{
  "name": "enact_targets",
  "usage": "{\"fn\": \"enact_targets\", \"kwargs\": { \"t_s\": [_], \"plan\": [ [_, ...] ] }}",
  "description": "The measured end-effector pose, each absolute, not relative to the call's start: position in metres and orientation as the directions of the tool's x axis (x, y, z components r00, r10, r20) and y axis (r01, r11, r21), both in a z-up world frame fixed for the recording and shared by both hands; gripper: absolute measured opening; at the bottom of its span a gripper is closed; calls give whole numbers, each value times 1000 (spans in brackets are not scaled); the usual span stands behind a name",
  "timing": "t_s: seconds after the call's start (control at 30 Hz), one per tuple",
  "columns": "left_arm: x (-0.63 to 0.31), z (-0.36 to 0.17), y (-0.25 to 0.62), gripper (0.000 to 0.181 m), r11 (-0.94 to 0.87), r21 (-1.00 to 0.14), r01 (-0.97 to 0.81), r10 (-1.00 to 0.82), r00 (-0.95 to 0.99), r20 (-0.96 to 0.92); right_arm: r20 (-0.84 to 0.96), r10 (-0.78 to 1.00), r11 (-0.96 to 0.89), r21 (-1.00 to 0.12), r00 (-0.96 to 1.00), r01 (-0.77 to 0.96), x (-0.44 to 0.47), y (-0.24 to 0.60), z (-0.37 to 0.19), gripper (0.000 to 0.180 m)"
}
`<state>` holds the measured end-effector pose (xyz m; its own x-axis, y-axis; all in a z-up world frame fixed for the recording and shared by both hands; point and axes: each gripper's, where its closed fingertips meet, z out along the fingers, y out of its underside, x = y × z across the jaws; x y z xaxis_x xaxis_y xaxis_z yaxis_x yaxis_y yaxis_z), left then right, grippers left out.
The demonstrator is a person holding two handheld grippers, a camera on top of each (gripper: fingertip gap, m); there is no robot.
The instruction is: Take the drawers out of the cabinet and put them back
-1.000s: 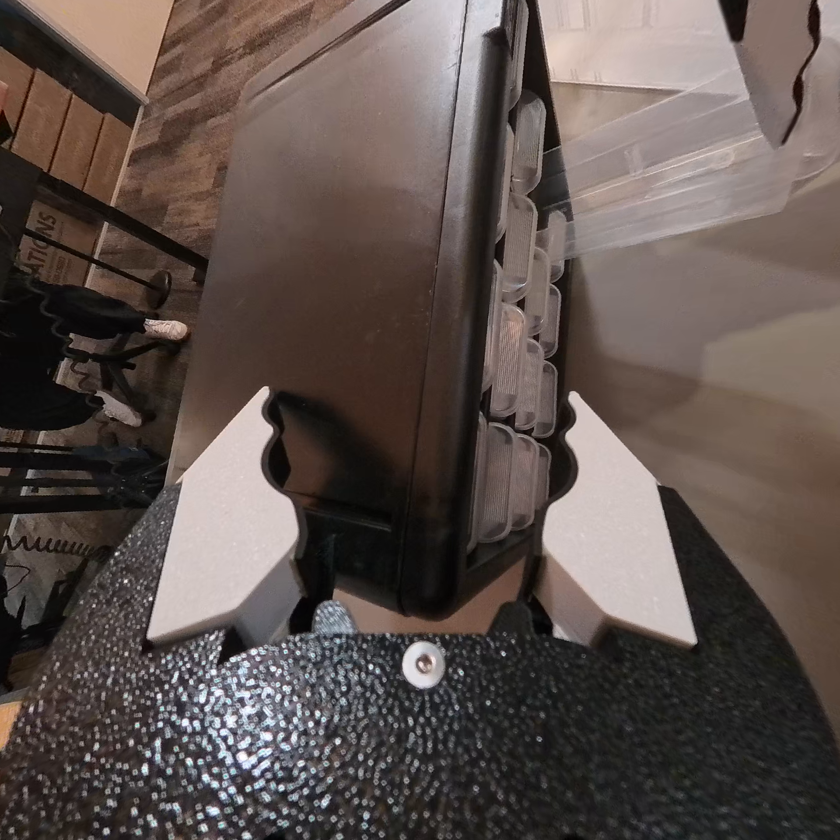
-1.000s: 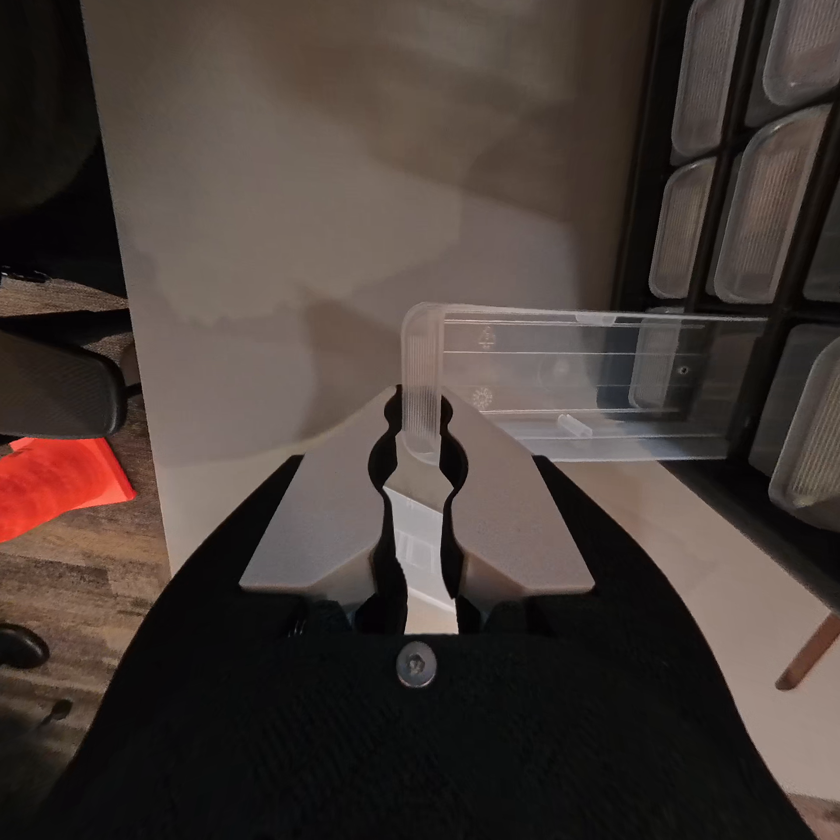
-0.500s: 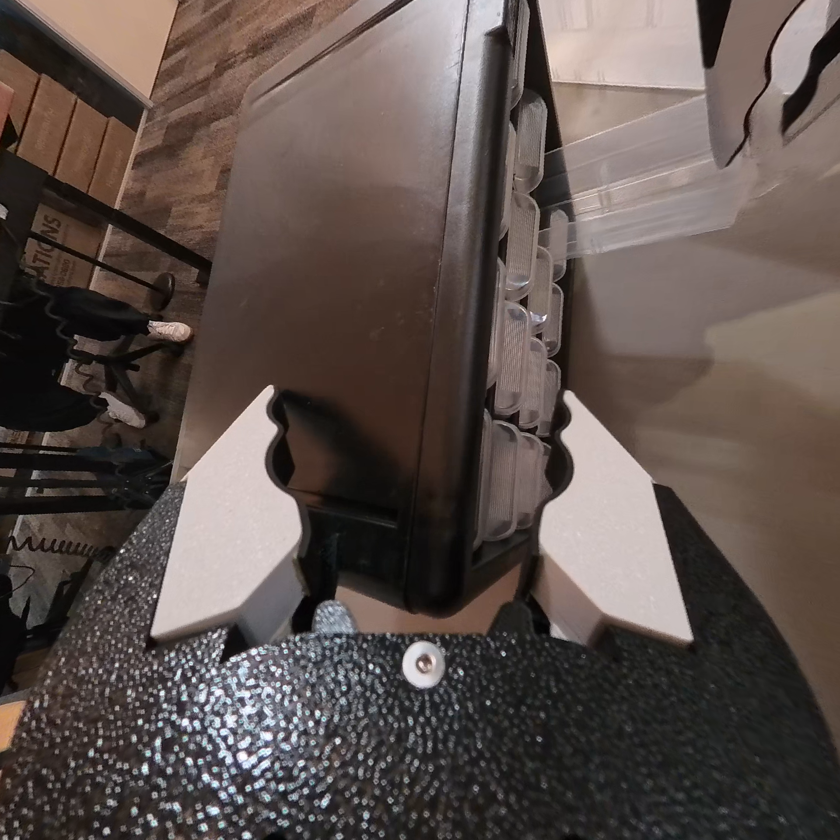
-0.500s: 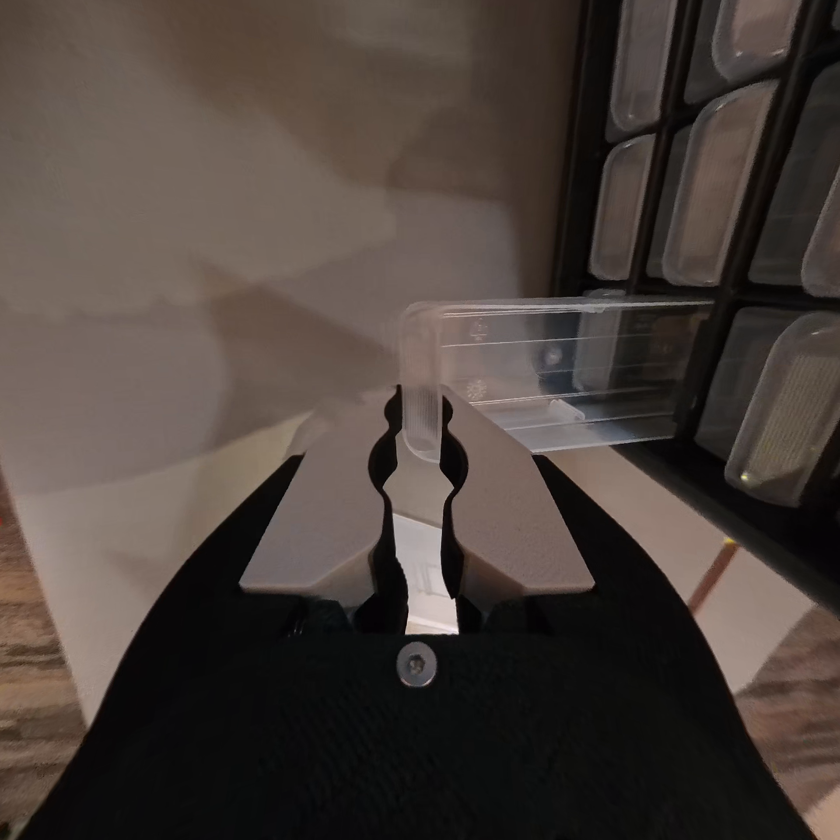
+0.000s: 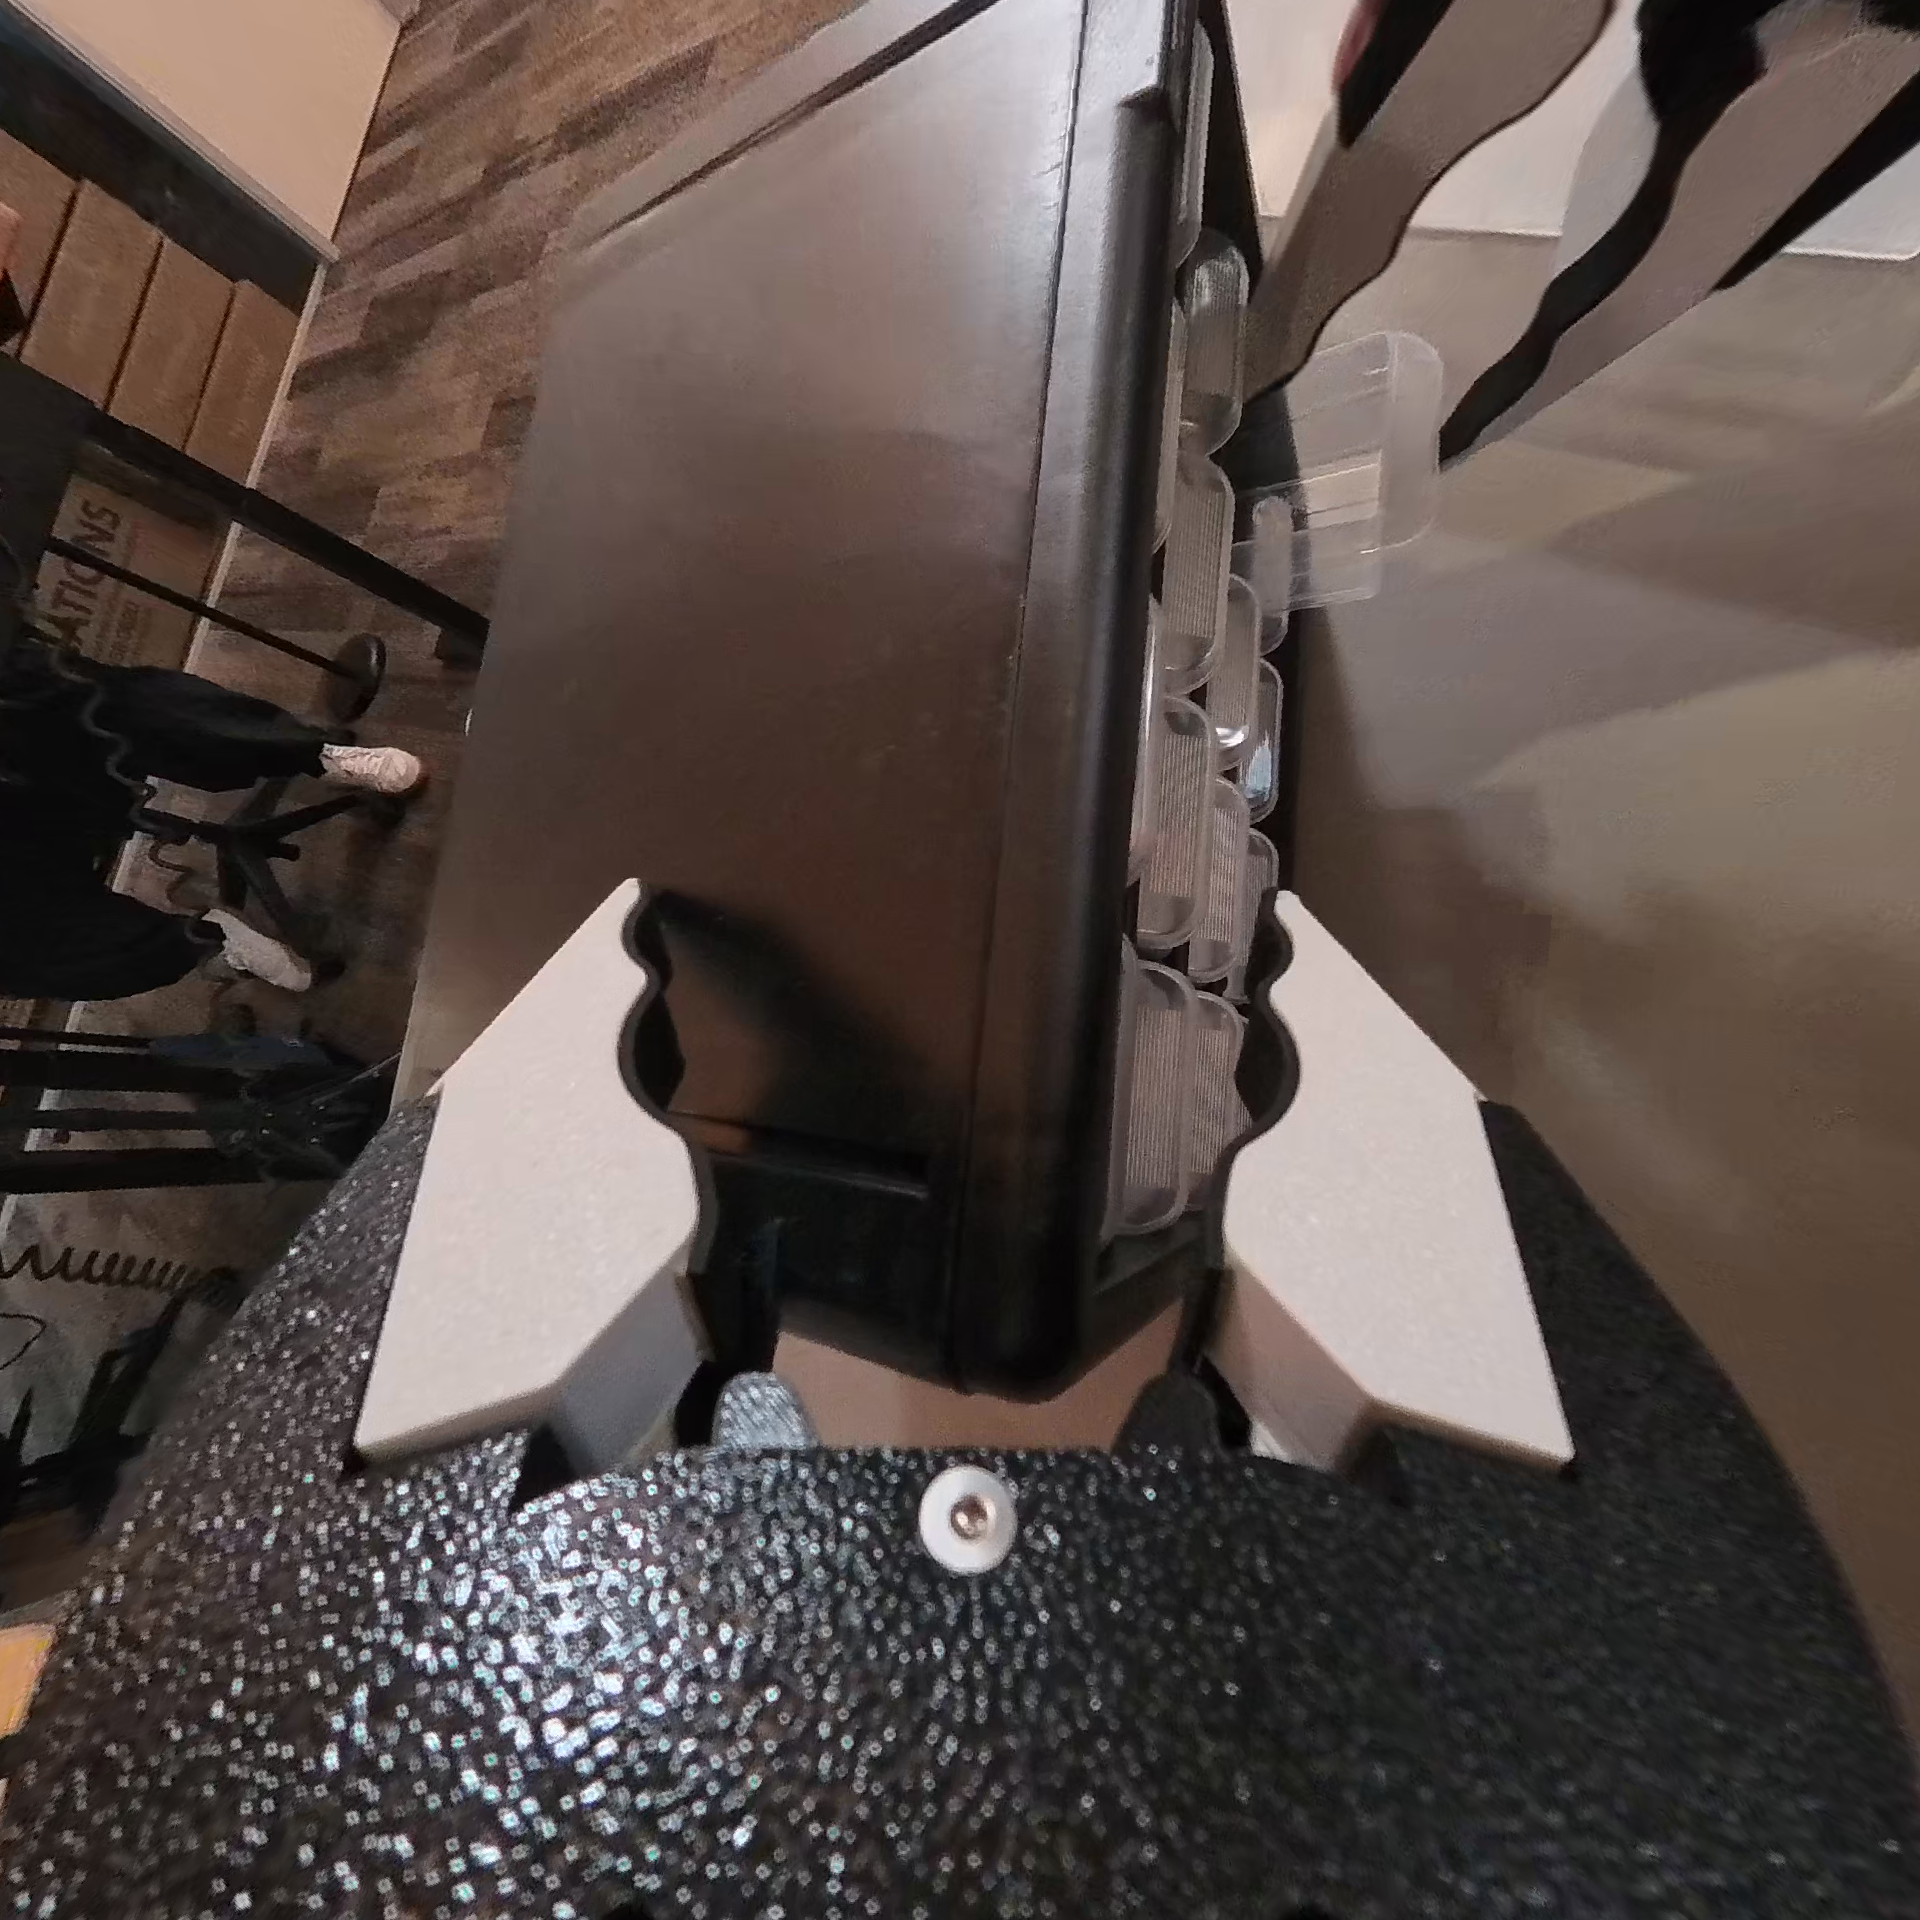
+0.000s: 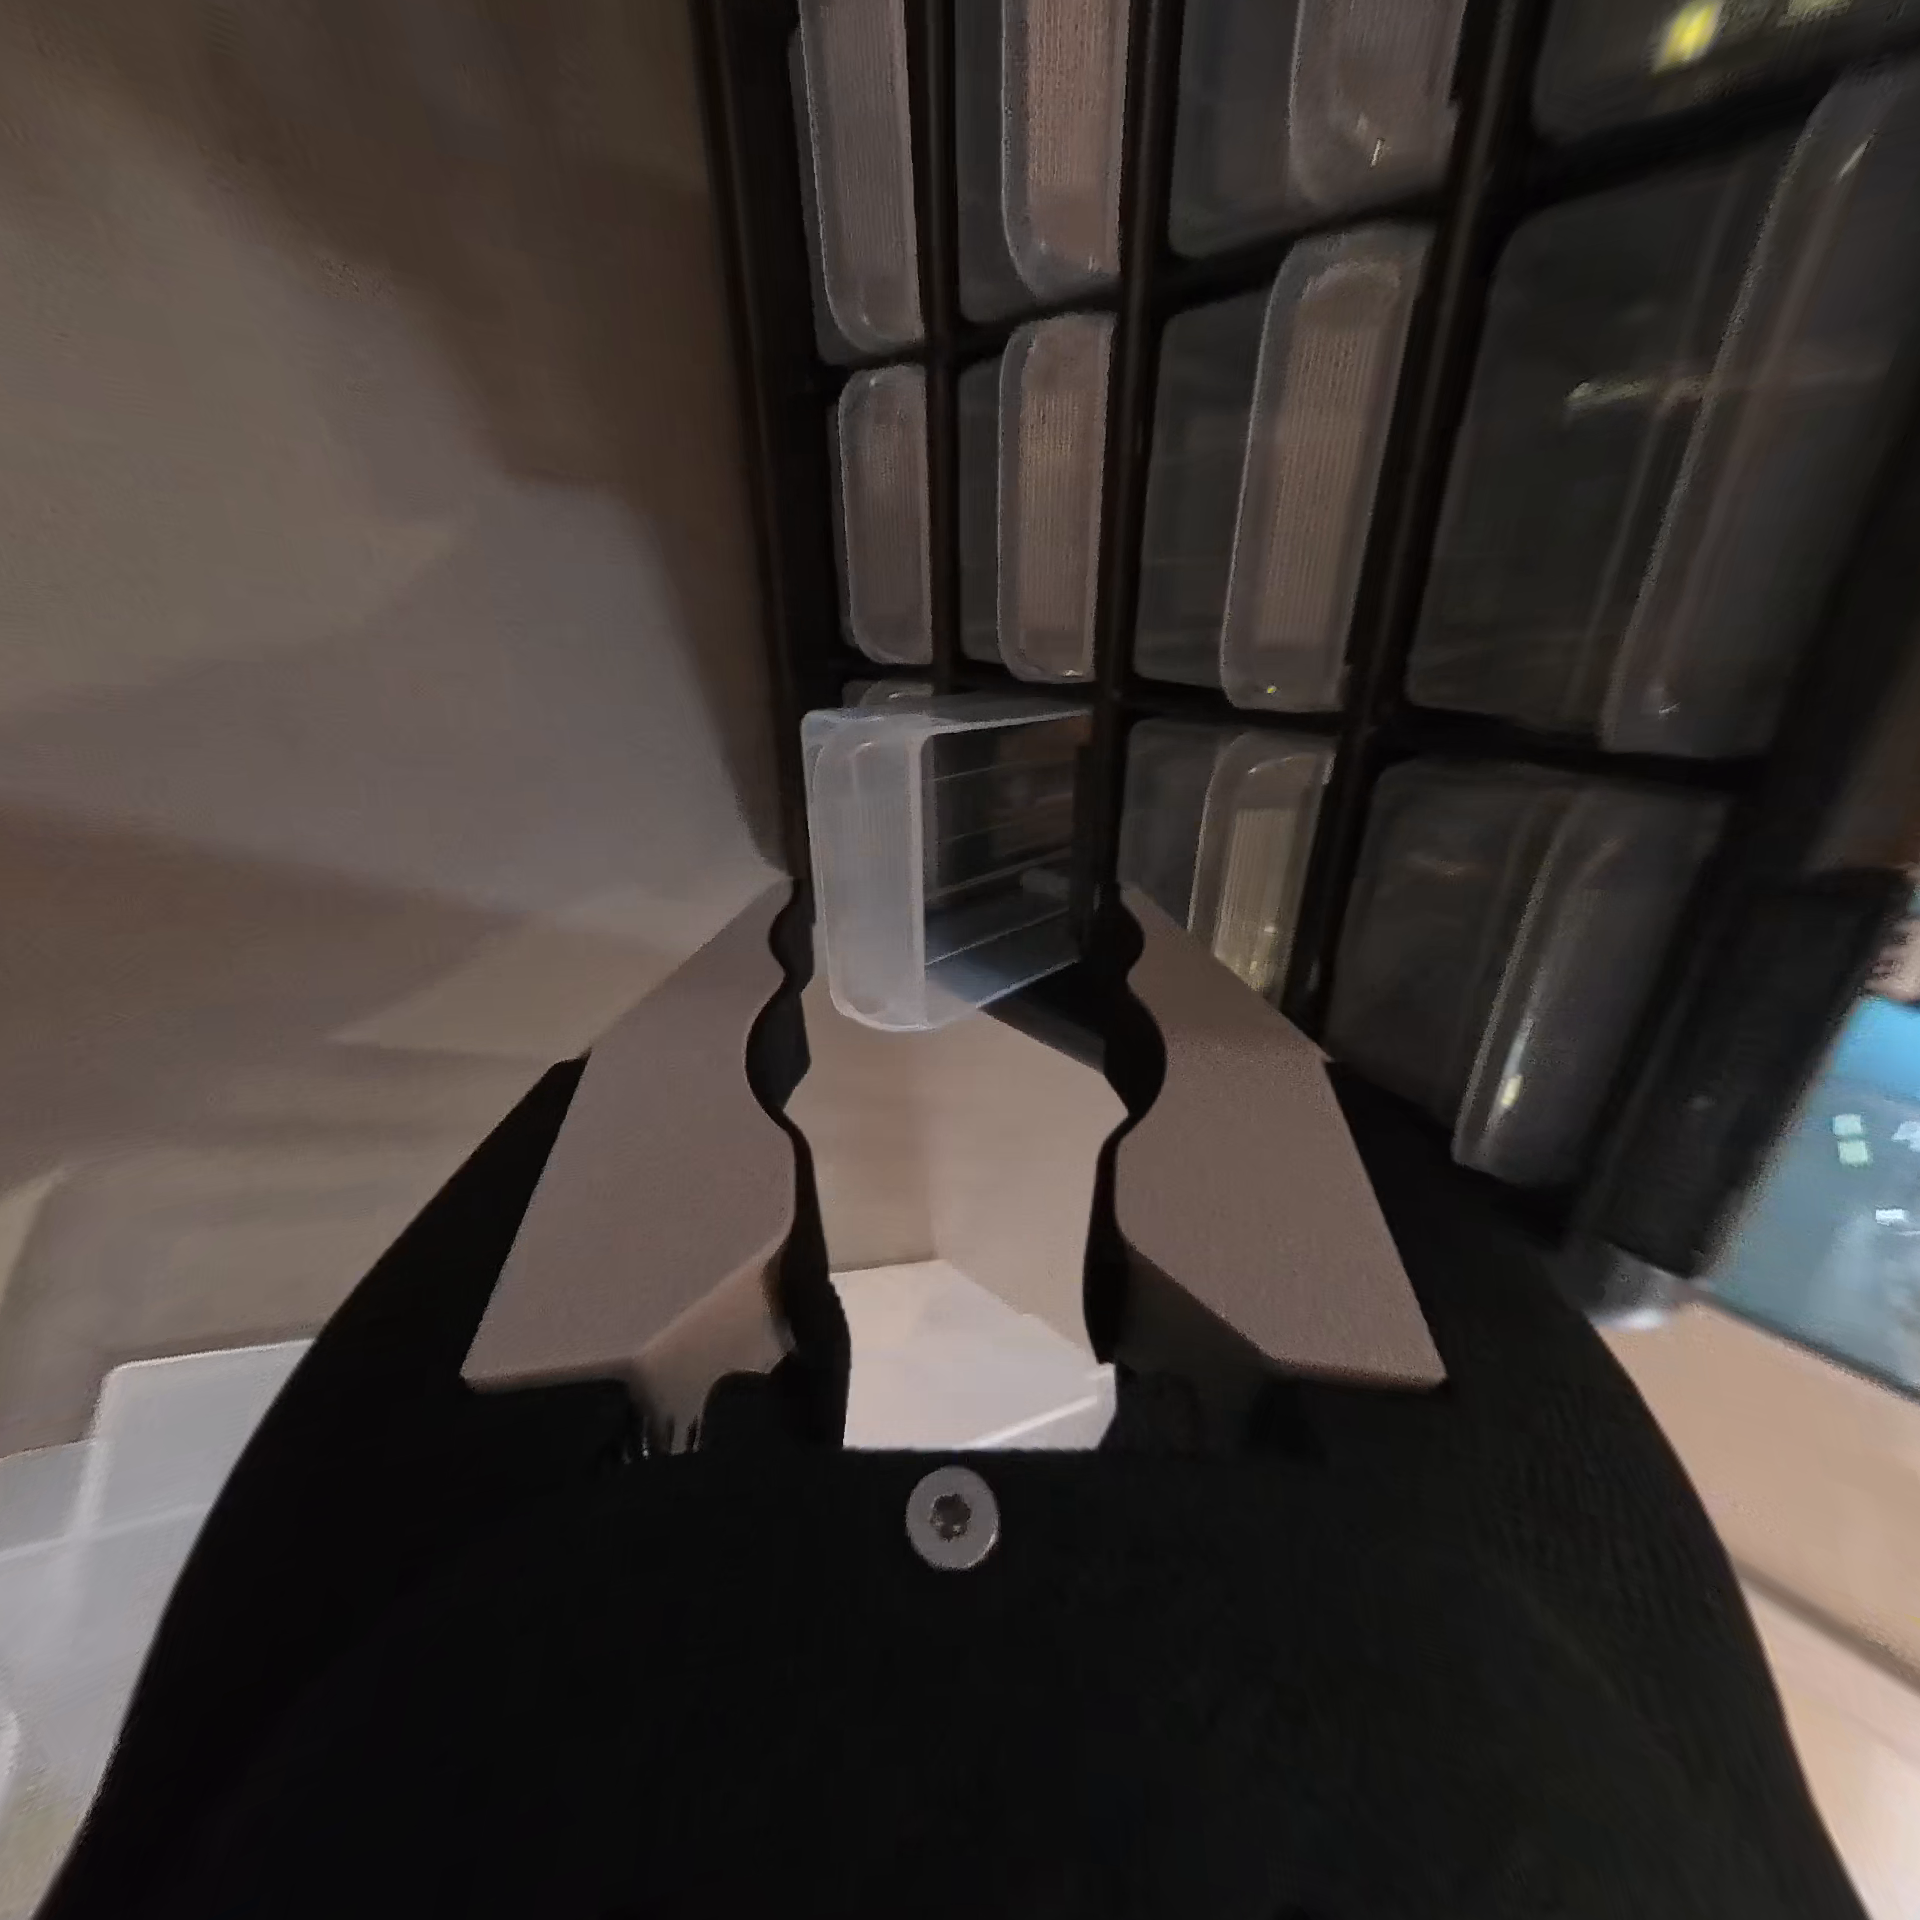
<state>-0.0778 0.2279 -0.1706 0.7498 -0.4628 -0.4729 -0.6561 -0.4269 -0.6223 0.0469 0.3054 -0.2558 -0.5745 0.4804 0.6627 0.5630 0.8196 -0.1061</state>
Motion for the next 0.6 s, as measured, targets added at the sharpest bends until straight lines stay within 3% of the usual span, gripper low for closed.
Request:
{"fn": "enact_targets", "kwargs": {
  "t_s": [0.23,0.47,0.6],
  "plan": [
    [-78,-170,228,108,-424,-623,-658,-462,748,-476,841,127,903,122,-527,411,34,303,-245,47],
    [-79,-169,228,104,-419,-634,-650,-465,754,-465,858,-105,863,329,-502,383,25,309,-250,30],
    [-79,-168,228,105,-417,-636,-649,-468,753,-462,882,-104,889,289,-459,355,31,290,-243,37]
  ]
}}
